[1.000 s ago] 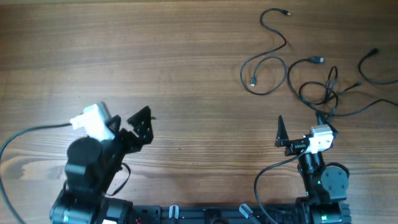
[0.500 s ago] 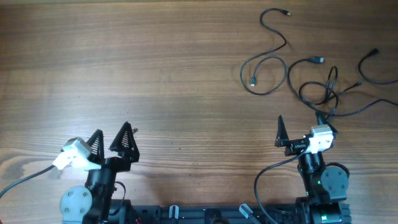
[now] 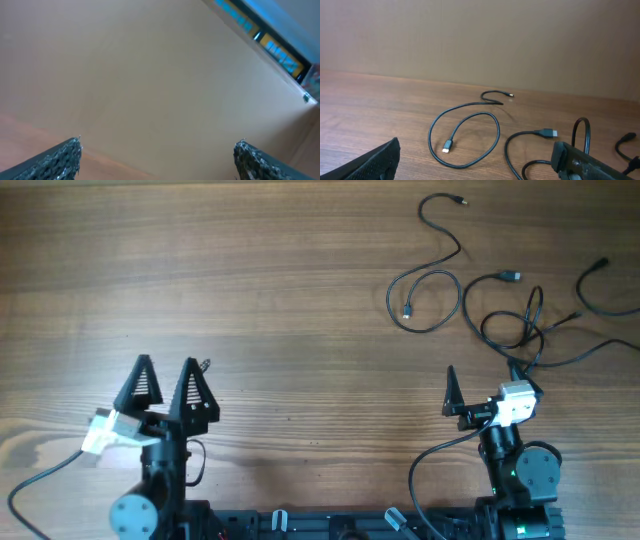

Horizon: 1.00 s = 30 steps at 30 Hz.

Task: Untangle cables

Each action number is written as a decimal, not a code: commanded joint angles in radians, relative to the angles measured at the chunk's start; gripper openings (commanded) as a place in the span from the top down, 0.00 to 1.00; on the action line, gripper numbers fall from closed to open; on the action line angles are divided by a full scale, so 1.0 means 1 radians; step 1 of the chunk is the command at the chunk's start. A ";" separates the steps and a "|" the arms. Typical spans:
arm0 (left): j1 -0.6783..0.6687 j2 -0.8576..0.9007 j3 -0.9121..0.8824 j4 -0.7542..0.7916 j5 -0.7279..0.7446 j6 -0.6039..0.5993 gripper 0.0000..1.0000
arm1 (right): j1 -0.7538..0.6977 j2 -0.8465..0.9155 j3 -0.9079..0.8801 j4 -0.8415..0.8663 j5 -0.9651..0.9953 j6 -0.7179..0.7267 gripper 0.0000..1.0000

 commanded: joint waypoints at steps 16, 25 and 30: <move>0.031 -0.009 -0.124 -0.333 -0.013 0.243 0.00 | -0.002 -0.009 -0.001 0.002 -0.015 -0.018 0.00; 0.054 -0.008 -0.124 -0.333 -0.013 0.243 0.00 | -0.002 -0.009 -0.001 0.002 -0.015 -0.018 0.00; 0.054 -0.007 -0.124 -0.333 -0.013 0.243 0.00 | -0.002 -0.009 -0.001 0.002 -0.015 -0.018 0.00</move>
